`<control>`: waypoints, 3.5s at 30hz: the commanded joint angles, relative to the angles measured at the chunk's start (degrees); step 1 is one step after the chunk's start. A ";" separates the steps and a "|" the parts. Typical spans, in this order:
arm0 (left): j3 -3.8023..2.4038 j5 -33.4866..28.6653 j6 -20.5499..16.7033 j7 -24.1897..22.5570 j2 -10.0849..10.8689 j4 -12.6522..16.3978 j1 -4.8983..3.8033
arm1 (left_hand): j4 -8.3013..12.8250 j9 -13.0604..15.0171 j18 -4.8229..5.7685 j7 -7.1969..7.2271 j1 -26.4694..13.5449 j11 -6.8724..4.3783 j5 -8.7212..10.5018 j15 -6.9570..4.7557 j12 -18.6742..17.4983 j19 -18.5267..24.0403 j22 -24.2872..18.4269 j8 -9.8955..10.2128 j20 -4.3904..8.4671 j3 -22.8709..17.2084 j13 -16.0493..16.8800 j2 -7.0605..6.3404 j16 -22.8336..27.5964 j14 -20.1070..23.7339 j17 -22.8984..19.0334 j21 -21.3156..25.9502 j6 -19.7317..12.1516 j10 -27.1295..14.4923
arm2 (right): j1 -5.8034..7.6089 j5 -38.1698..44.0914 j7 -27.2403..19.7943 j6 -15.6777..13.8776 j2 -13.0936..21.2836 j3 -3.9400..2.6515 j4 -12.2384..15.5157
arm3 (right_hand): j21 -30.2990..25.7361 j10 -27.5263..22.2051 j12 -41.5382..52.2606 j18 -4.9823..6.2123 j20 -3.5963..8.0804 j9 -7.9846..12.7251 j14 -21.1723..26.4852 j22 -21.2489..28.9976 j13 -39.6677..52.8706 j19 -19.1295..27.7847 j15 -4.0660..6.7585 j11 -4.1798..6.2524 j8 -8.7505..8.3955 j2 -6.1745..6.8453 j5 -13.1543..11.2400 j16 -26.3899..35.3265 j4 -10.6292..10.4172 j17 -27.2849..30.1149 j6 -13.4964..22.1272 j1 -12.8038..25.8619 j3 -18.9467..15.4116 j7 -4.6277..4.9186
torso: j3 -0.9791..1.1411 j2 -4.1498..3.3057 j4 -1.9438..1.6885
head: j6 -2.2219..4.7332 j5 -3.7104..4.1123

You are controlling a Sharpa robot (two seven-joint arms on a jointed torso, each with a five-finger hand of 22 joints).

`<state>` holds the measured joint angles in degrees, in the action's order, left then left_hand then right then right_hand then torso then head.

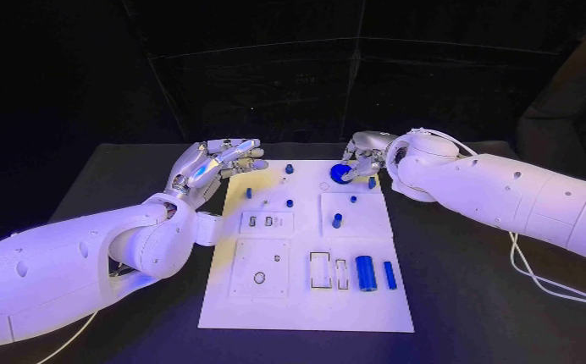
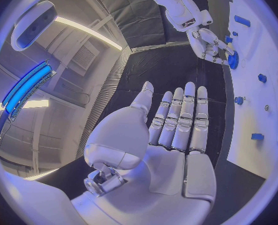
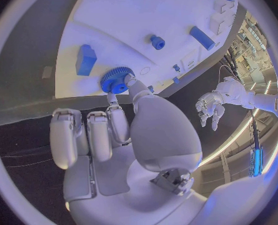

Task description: Assemble the parts on the task board

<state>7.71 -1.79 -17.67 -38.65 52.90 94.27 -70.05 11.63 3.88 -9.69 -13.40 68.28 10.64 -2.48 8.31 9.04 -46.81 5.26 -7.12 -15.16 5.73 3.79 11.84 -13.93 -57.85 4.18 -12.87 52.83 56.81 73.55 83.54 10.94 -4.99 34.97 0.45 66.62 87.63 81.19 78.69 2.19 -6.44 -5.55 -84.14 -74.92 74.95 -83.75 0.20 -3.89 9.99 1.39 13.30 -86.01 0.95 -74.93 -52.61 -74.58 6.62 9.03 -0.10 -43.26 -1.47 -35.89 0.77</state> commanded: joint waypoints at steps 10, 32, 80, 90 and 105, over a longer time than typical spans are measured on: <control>-0.04 0.01 1.02 -2.42 -0.05 0.05 -0.07 | 0.34 -0.06 -0.86 -0.52 0.01 0.06 -0.20 0.10 -0.33 -0.39 -0.08 0.32 0.10 0.06 -0.04 0.41 0.44 -0.32 -0.11 0.41 0.46 0.50 | -0.19 2.93 1.72 -1.65 -0.33 0.02 0.19 | 0.40 0.78 0.67 -0.90 0.13 -0.03 -4.05 -9.23 1.68 -2.21 -0.01 0.02 0.74 -0.84 -0.32 -0.46 0.20 -6.22 -1.07 -0.06 0.79 -0.17 | 0.02 0.01 0.01 | -0.13 -0.20; -0.04 0.01 1.11 -2.16 0.26 0.02 -0.07 | 0.39 -0.07 -0.86 -0.53 -0.01 0.07 -0.20 0.10 -0.39 -0.42 -0.11 0.37 0.10 0.03 -0.04 0.45 0.50 -0.33 -0.13 0.44 0.46 0.51 | -0.22 6.22 2.88 -10.54 0.11 -0.01 6.51 | 1.05 3.22 3.33 -1.30 1.21 0.00 -4.27 -11.09 5.31 -3.47 1.13 1.24 1.46 -2.96 1.20 -0.83 1.37 -7.19 -5.14 -0.15 6.03 -1.54 | -0.02 0.04 -0.03 | -0.03 -0.67; -0.05 0.01 1.34 -2.04 -0.39 -0.83 -0.09 | 0.52 -0.08 -0.85 -0.53 -0.01 0.07 -0.20 0.11 -0.50 -0.46 -0.17 0.46 0.10 -0.02 -0.05 0.47 0.61 -0.37 -0.16 0.50 0.48 0.55 | -1.42 10.53 3.75 -9.74 -13.02 1.83 0.93 | 0.99 1.50 0.82 -1.27 0.17 1.68 -4.18 -10.99 3.15 -3.34 -0.25 -0.44 -3.14 -0.51 -1.87 -0.65 1.39 -6.94 -0.13 2.95 8.33 0.50 | 0.08 -0.01 0.03 | -0.50 -1.36; -0.05 0.01 1.42 -1.92 -0.38 -0.83 -0.09 | 0.52 -0.08 -0.85 -0.53 -0.01 0.07 -0.20 0.11 -0.50 -0.46 -0.17 0.46 0.10 -0.02 -0.05 0.47 0.61 -0.37 -0.16 0.50 0.48 0.55 | -1.42 10.53 3.89 -8.70 -13.22 1.83 0.76 | 0.88 0.52 -0.57 -1.20 -0.54 1.69 -4.13 -10.74 1.89 -3.13 -0.83 -1.00 -5.18 1.03 -3.87 -0.57 0.43 -6.82 2.65 5.00 6.59 0.99 | 0.08 0.00 0.04 | -0.59 -1.41; -0.05 0.01 1.48 -1.95 0.07 -0.84 -0.09 | 0.55 -0.09 -0.85 -0.54 -0.04 0.08 -0.20 0.11 -0.55 -0.48 -0.19 0.50 0.10 -0.01 -0.05 0.45 0.65 -0.37 -0.17 0.52 0.48 0.55 | -1.41 6.69 1.08 -15.39 -5.68 1.85 7.29 | 0.83 0.97 -0.08 -1.17 -0.72 1.23 -4.07 -10.63 2.54 -3.03 -0.94 -1.06 -4.99 0.71 -2.86 -0.45 -1.21 -6.60 1.89 6.30 5.10 1.00 | 0.10 0.20 0.36 | -0.62 -1.63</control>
<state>7.71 -1.83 -16.98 -38.65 52.87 93.37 -70.06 11.94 3.88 -9.69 -13.40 68.29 10.85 -2.48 8.31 8.69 -46.81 5.15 -6.88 -15.16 5.74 3.79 11.84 -13.48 -57.85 4.09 -12.66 52.83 57.03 72.00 92.82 14.04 -16.05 28.53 2.31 73.23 88.52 81.78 78.48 1.31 -6.88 -4.25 -84.04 -74.90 74.92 -83.96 -0.31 -4.93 4.64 2.09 10.33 -86.53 -0.16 -74.91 -50.34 -68.60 11.95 10.03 0.01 -43.17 -1.36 -36.55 -0.79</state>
